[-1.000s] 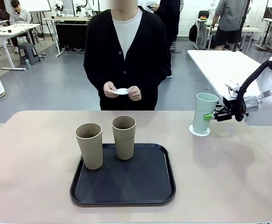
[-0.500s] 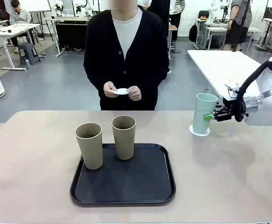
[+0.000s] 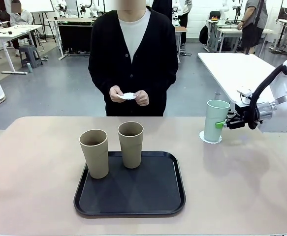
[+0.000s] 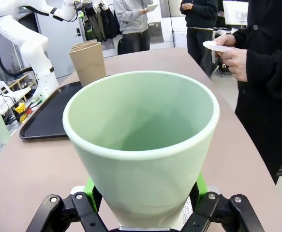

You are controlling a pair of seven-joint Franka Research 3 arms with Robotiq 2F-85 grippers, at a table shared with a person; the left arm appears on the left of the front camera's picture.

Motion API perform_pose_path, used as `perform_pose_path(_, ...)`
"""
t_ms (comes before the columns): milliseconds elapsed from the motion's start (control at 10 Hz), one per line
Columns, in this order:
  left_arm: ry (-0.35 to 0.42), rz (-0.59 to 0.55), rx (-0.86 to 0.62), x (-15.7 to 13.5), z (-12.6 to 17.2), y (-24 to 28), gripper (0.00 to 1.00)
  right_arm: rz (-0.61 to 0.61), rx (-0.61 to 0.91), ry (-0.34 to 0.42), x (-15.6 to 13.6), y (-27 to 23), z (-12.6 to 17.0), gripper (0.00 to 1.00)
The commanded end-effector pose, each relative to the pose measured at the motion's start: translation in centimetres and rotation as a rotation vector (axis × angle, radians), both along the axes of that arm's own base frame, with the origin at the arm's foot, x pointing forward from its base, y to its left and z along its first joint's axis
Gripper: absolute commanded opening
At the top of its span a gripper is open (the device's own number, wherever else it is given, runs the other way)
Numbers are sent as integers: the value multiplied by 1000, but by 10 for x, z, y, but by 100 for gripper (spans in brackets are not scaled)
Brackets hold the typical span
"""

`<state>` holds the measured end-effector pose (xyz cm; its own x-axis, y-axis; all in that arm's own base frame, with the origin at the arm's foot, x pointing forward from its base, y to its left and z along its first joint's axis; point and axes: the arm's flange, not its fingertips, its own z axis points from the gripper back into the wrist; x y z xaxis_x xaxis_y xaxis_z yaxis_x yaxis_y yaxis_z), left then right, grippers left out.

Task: Place coasters on the table and set cups on them.
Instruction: Pick up one Reusable plastic cup and place it on a coaster set by the human.

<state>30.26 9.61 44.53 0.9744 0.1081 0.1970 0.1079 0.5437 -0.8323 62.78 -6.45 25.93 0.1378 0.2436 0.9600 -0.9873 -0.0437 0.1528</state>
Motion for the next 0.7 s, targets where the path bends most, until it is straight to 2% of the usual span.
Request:
perform_pose_path(0, -16, -4, -9, 1, 0, -1, 100, 19, -10, 27, 7, 1, 1, 85)
perform_pose_path(600, -16, -4, -9, 1, 0, -1, 100, 37, -8, 15, 10, 4, -5, 85)
